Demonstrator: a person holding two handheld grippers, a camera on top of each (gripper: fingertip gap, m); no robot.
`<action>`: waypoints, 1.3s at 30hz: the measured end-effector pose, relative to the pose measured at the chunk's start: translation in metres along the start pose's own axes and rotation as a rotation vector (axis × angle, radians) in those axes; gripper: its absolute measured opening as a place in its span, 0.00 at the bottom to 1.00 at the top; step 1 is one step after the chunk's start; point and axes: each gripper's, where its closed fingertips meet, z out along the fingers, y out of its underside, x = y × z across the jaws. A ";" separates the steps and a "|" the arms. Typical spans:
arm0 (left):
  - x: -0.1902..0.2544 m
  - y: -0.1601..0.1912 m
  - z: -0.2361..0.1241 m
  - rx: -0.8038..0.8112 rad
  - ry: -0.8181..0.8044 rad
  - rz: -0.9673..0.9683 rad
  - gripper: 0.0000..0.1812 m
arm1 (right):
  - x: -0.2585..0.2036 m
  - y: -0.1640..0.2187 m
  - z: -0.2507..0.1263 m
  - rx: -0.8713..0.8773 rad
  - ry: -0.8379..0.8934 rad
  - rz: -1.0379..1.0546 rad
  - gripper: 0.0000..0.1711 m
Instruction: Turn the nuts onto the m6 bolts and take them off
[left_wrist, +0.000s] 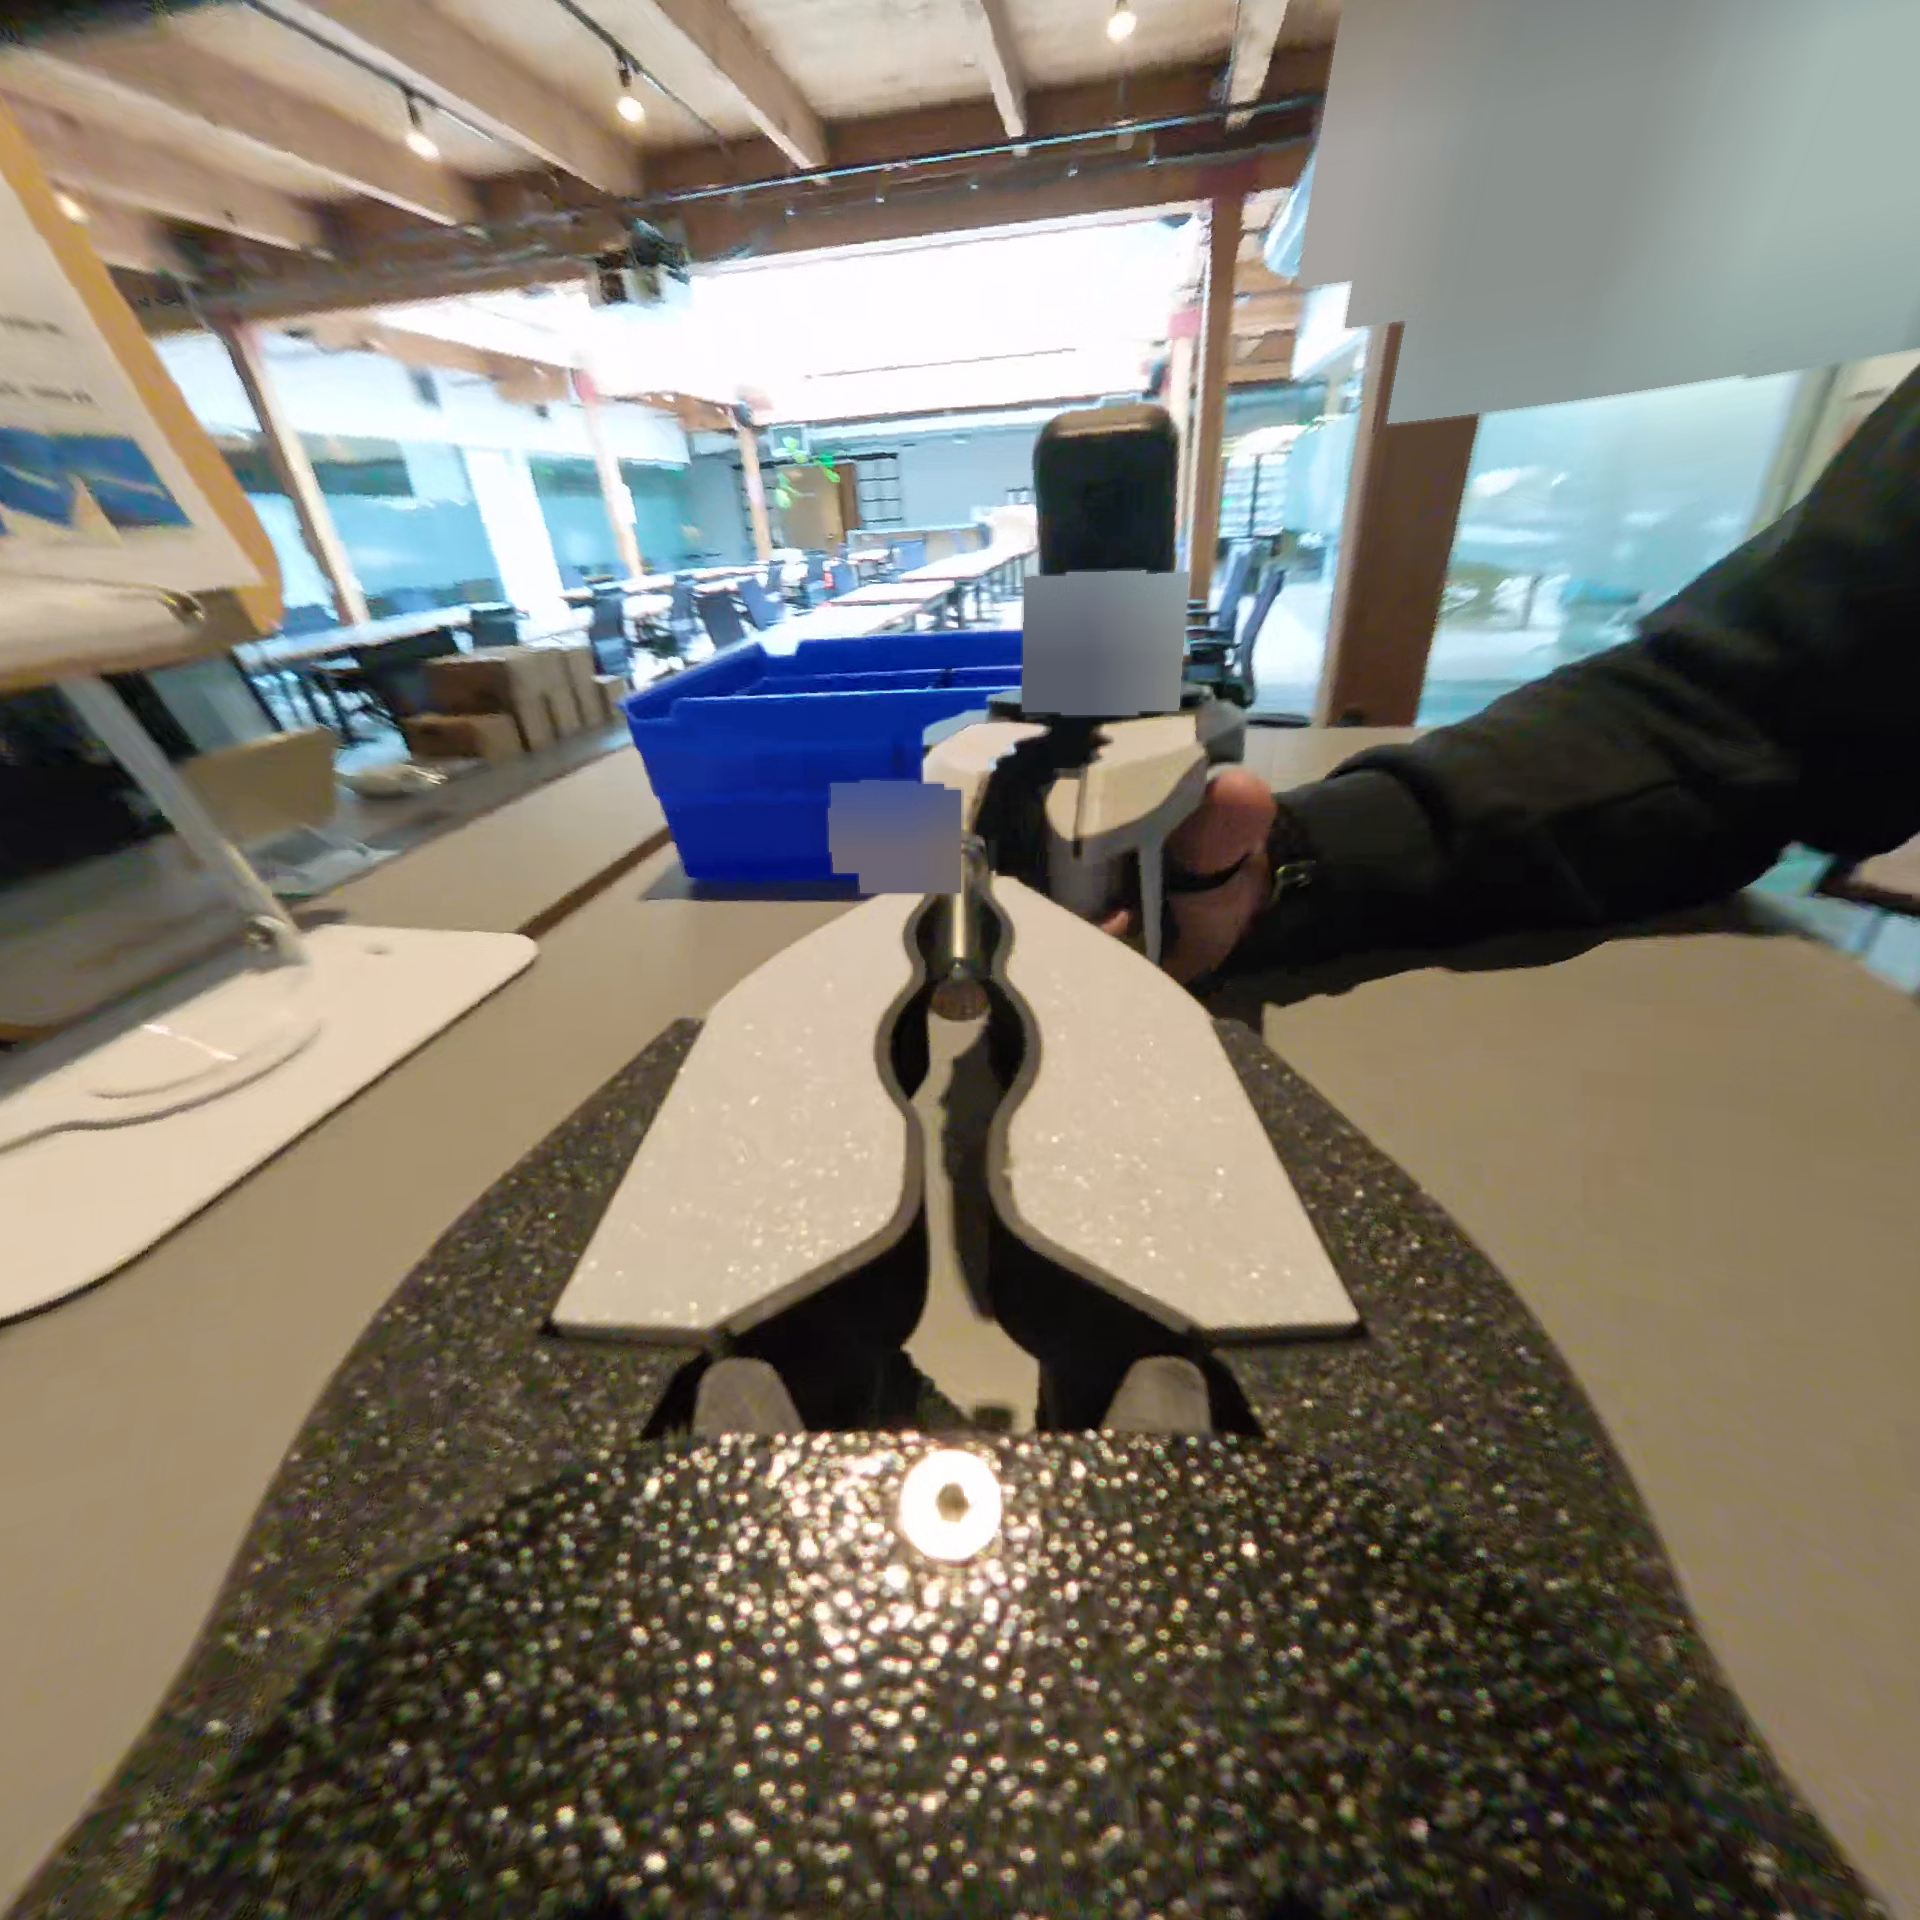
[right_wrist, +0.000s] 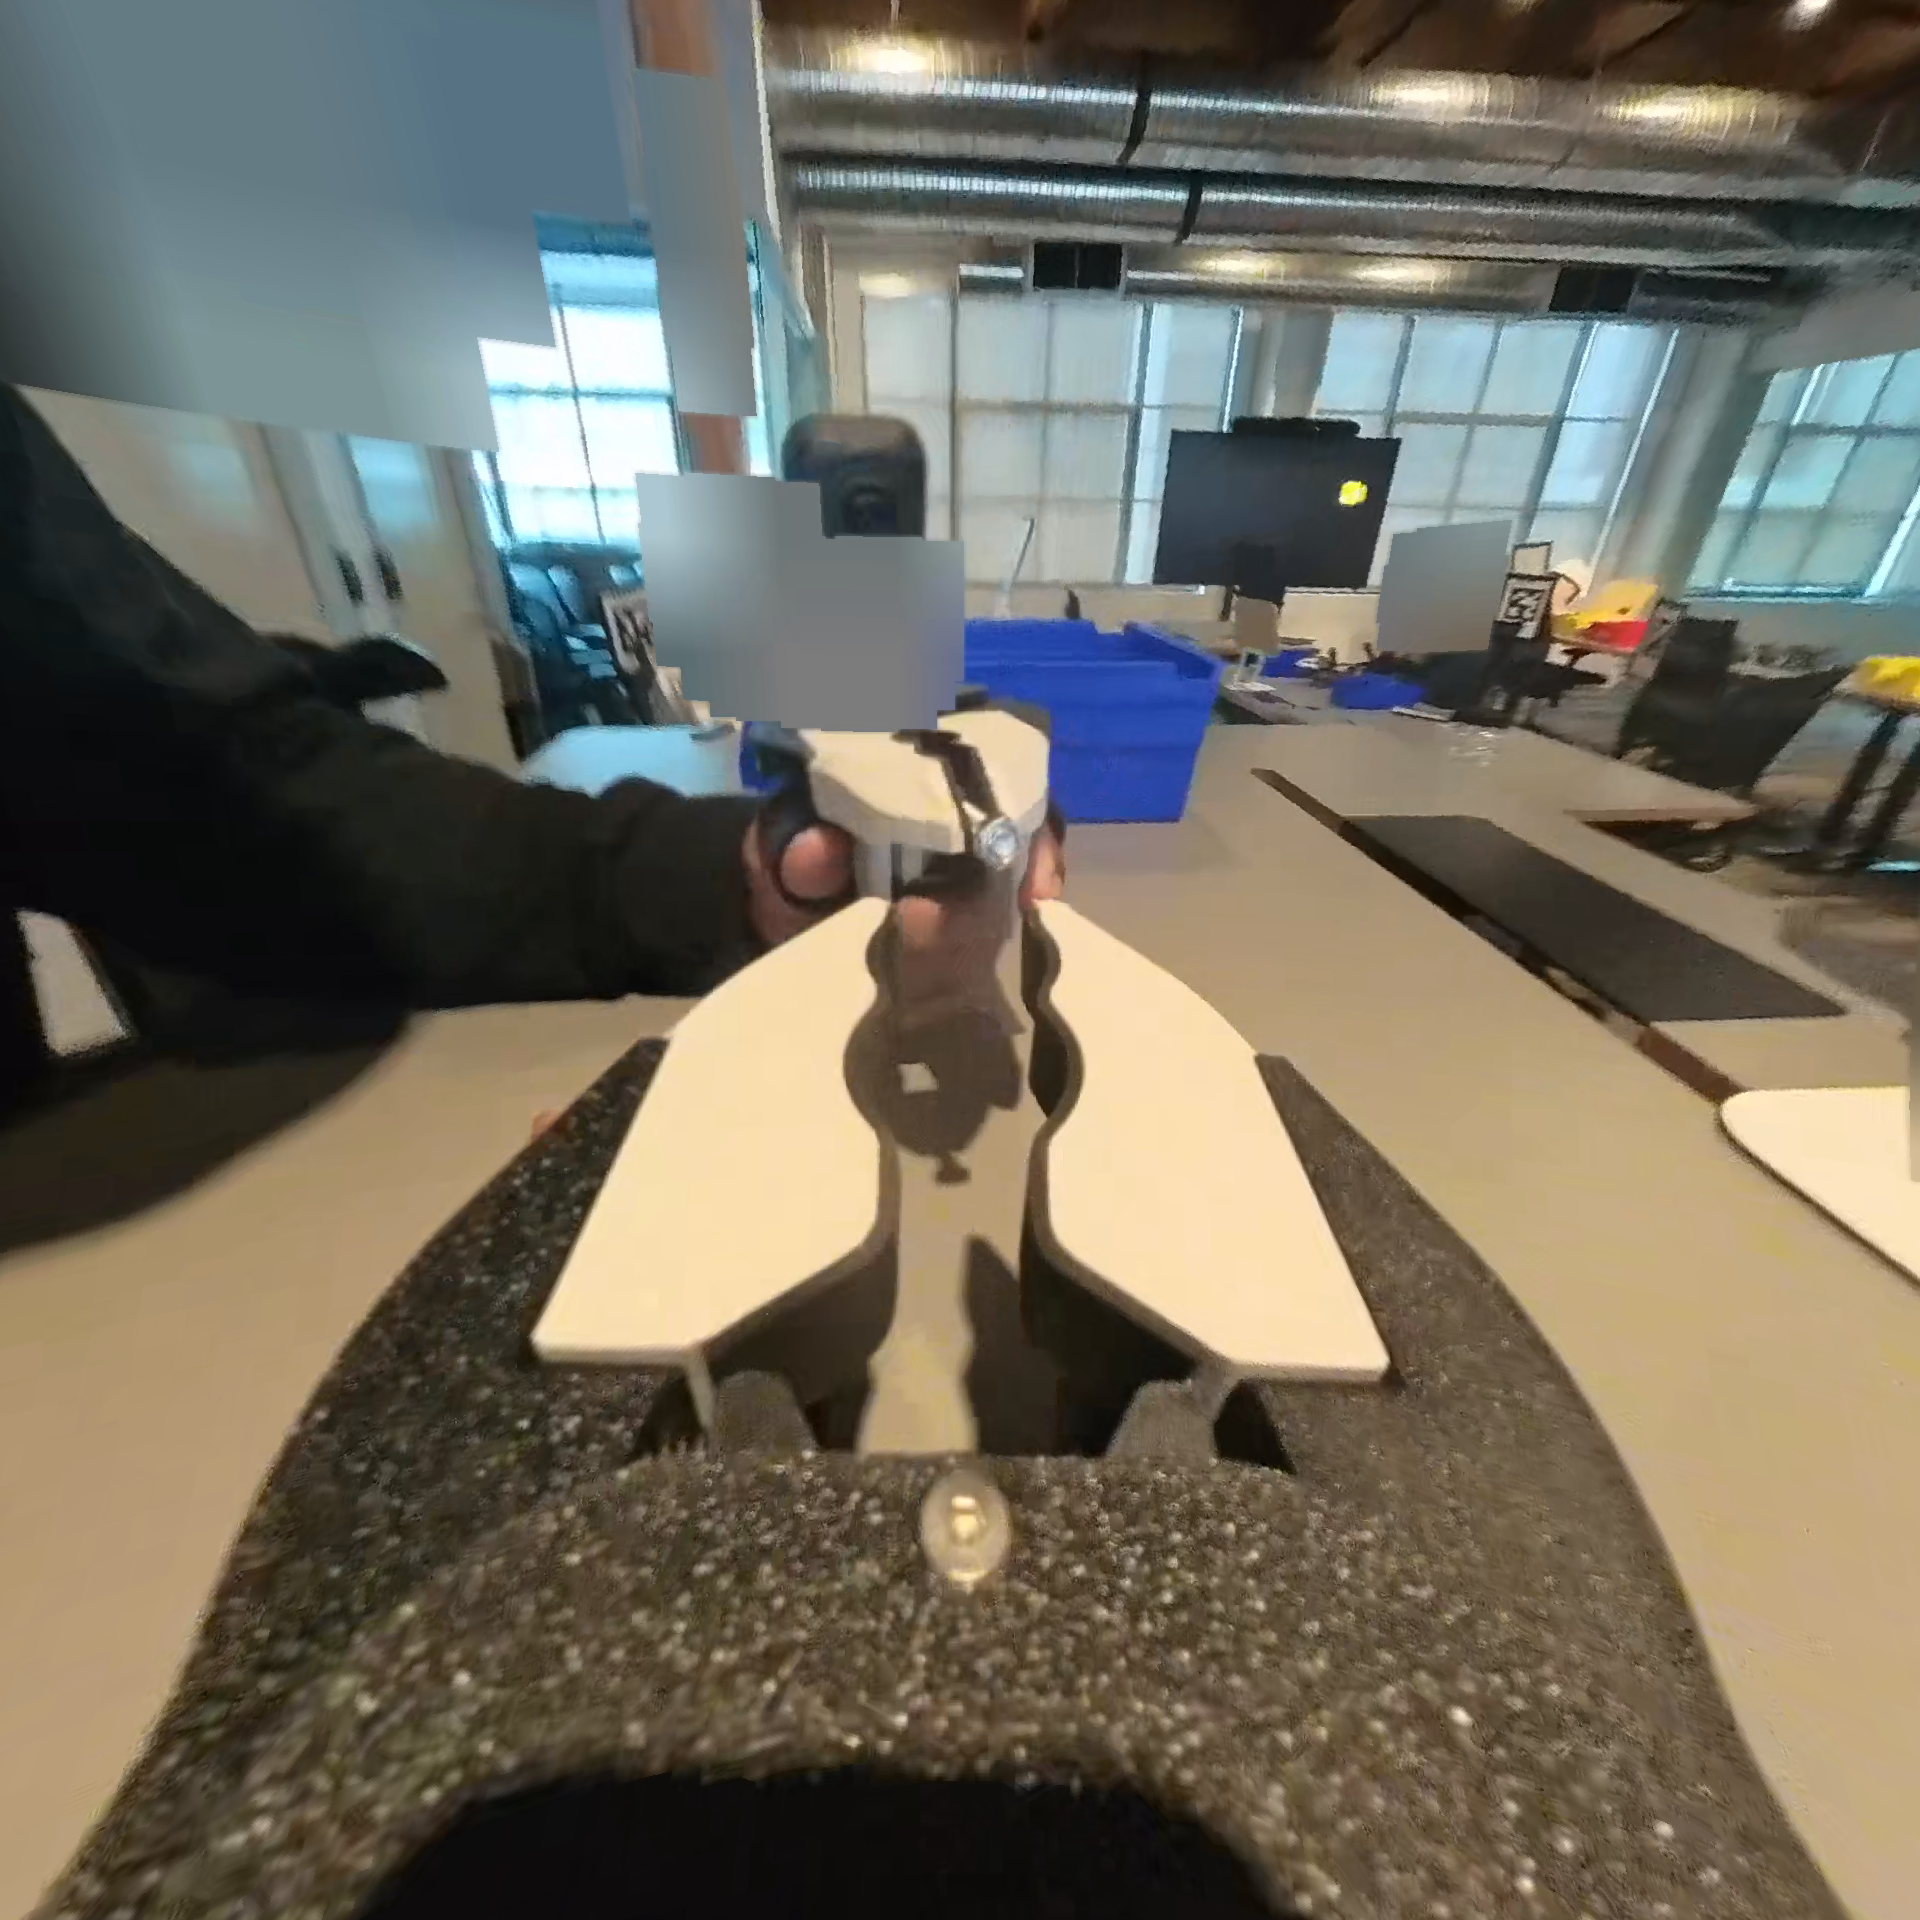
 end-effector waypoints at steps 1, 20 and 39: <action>0.001 0.000 0.002 0.000 -0.010 0.031 0.03 | 0.002 -0.002 -0.002 0.018 -0.008 0.036 0.13; 0.022 0.013 0.016 -0.090 0.030 0.157 0.03 | -0.007 0.007 0.002 -0.057 -0.126 0.203 0.09; 0.033 0.003 0.010 -0.044 0.214 -0.354 0.03 | -0.022 0.011 0.001 -0.092 0.076 -0.448 0.13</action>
